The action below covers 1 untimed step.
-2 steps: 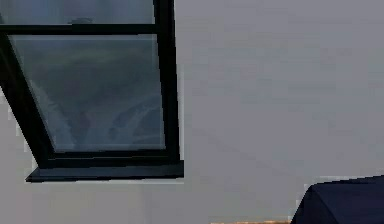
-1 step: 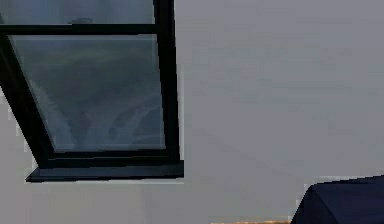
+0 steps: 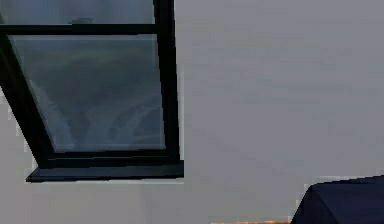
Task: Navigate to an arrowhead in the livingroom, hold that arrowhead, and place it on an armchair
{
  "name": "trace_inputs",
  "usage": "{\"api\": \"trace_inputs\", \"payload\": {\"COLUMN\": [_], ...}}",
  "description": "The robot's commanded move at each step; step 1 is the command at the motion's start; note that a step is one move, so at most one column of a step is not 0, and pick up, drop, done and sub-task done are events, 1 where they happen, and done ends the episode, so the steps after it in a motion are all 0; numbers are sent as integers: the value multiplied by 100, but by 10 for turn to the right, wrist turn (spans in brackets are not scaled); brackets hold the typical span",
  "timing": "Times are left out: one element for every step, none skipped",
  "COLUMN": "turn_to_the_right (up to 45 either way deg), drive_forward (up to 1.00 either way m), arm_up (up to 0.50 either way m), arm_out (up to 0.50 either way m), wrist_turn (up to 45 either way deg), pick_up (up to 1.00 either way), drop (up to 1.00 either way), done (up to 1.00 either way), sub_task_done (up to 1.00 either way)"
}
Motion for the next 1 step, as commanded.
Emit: {"api": "trace_inputs", "payload": {"turn_to_the_right": [0], "drive_forward": [0], "arm_up": [-32], "arm_out": [0], "wrist_turn": [0], "pick_up": [0], "drop": [0], "done": [0], "sub_task_done": [0]}}
